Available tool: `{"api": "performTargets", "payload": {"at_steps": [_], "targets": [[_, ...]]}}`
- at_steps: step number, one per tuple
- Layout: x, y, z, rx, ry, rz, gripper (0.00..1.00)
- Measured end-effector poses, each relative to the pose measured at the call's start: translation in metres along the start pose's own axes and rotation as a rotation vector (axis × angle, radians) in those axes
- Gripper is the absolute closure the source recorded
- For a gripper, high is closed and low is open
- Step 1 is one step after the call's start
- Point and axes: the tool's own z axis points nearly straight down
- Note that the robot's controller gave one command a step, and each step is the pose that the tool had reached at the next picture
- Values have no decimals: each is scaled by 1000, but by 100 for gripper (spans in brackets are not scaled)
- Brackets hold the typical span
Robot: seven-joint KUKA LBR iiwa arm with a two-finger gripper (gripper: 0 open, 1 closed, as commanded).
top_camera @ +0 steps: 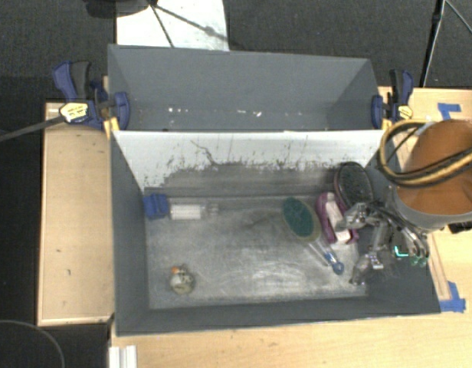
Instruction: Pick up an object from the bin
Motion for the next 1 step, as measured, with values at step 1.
{"api": "performTargets", "payload": {"at_steps": [1], "targets": [[-1, -16, 45, 7, -33, -168, 0]]}}
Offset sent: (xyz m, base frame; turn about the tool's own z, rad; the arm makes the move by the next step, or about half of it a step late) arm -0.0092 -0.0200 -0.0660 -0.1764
